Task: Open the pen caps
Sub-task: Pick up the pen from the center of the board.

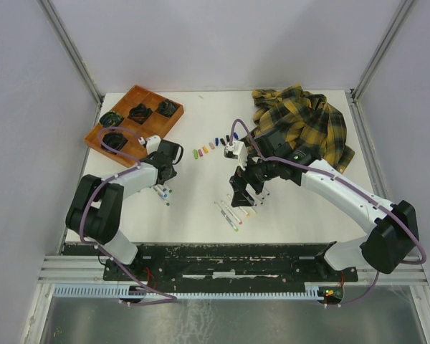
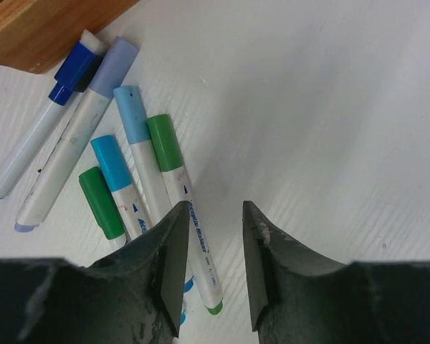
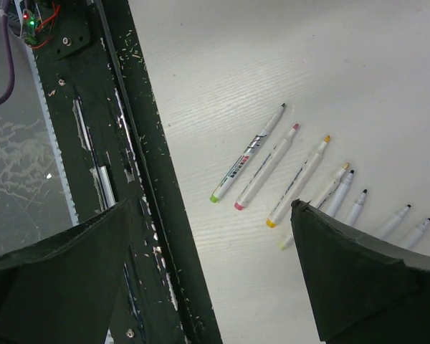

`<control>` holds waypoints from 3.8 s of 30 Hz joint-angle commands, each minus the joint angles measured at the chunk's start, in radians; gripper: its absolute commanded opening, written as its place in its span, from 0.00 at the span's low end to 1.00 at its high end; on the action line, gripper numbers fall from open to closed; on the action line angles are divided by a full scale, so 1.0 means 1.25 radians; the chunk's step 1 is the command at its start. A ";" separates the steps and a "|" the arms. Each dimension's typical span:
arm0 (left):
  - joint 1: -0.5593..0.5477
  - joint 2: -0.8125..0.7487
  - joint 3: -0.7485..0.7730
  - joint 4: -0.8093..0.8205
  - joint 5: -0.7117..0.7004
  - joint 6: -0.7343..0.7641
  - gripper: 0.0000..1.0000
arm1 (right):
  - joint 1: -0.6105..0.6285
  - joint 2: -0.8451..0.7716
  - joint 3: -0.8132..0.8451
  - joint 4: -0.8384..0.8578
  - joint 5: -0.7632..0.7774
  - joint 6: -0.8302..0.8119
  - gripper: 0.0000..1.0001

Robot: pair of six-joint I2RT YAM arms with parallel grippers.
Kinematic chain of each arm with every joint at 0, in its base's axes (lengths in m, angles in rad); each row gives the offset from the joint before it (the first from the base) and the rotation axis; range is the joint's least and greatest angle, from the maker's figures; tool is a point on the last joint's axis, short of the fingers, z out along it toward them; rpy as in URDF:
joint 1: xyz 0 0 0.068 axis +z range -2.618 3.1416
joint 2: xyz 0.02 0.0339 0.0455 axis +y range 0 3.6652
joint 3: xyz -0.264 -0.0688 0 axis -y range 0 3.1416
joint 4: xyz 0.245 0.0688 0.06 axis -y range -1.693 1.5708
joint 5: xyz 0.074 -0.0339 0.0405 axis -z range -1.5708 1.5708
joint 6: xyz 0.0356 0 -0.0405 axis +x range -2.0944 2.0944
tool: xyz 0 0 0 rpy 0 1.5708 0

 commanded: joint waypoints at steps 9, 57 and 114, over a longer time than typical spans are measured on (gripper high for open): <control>-0.002 0.024 0.047 -0.034 -0.046 -0.002 0.41 | 0.000 -0.015 0.007 0.025 0.000 -0.002 0.98; -0.002 -0.012 -0.017 -0.035 -0.053 0.005 0.35 | 0.001 -0.007 0.007 0.022 -0.006 0.003 0.97; -0.023 -0.228 -0.102 0.110 0.147 0.022 0.03 | 0.000 0.024 -0.054 0.134 -0.157 0.112 0.97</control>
